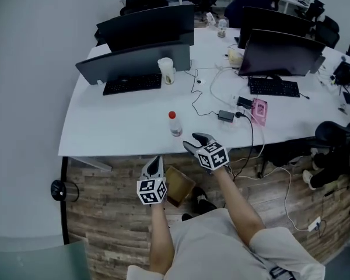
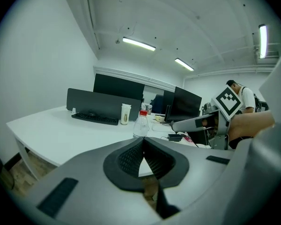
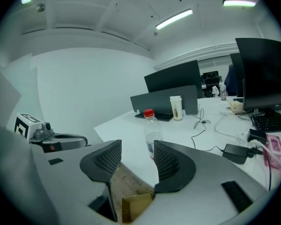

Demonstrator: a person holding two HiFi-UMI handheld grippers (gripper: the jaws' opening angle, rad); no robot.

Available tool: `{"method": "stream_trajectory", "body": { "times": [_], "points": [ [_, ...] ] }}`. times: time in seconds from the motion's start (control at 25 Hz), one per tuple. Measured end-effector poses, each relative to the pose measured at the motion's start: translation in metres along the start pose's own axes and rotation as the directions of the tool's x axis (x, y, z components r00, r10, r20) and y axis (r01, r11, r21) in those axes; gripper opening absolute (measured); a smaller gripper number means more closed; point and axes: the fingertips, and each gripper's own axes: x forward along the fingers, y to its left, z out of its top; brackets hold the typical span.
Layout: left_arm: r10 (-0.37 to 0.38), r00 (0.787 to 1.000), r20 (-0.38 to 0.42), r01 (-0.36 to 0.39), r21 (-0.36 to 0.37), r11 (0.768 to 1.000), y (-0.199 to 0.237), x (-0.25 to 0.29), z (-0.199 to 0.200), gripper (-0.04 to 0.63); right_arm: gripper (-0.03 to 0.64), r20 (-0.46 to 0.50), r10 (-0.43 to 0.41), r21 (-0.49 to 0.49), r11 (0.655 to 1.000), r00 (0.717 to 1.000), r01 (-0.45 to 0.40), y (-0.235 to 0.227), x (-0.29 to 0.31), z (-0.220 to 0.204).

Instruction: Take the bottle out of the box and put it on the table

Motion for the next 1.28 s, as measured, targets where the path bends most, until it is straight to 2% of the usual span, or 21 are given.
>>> {"method": "stream_trajectory", "body": {
  "times": [0.16, 0.32, 0.48, 0.64, 0.8, 0.96, 1.28],
  "points": [
    [-0.021, 1.000, -0.008, 0.021, 0.021, 1.000, -0.007, -0.022, -0.012, 0.015, 0.236, 0.047, -0.046, 0.069, 0.997, 0.998, 0.042, 0.020, -0.024, -0.022],
    [-0.037, 0.999, -0.009, 0.037, 0.046, 0.998, -0.015, -0.053, -0.024, 0.015, 0.234, 0.074, -0.082, 0.091, 0.993, 0.994, 0.075, 0.046, -0.042, -0.043],
    [-0.047, 0.999, -0.009, 0.048, 0.057, 0.997, -0.019, -0.082, -0.034, 0.015, 0.202, 0.105, -0.126, 0.121, 0.986, 0.986, 0.113, 0.067, -0.060, -0.061],
    [-0.028, 0.999, 0.028, 0.026, 0.067, 0.997, -0.021, -0.106, -0.041, 0.015, 0.163, 0.115, -0.153, 0.120, 0.983, 0.982, 0.139, 0.087, -0.076, -0.081],
    [-0.055, 0.998, 0.020, 0.053, 0.095, 0.994, -0.033, -0.122, -0.053, 0.015, 0.128, 0.111, -0.175, 0.120, 0.979, 0.978, 0.162, 0.101, -0.085, -0.099],
    [-0.061, 0.997, 0.045, 0.056, 0.110, 0.992, -0.035, -0.135, -0.055, 0.015, 0.103, 0.088, -0.160, 0.084, 0.985, 0.983, 0.153, 0.120, -0.085, -0.113],
    [-0.052, 0.998, 0.046, 0.047, 0.109, 0.993, -0.037, -0.142, -0.060, 0.015, 0.051, 0.110, -0.164, 0.041, 0.986, 0.980, 0.161, 0.136, -0.091, -0.119]
  ]
}}
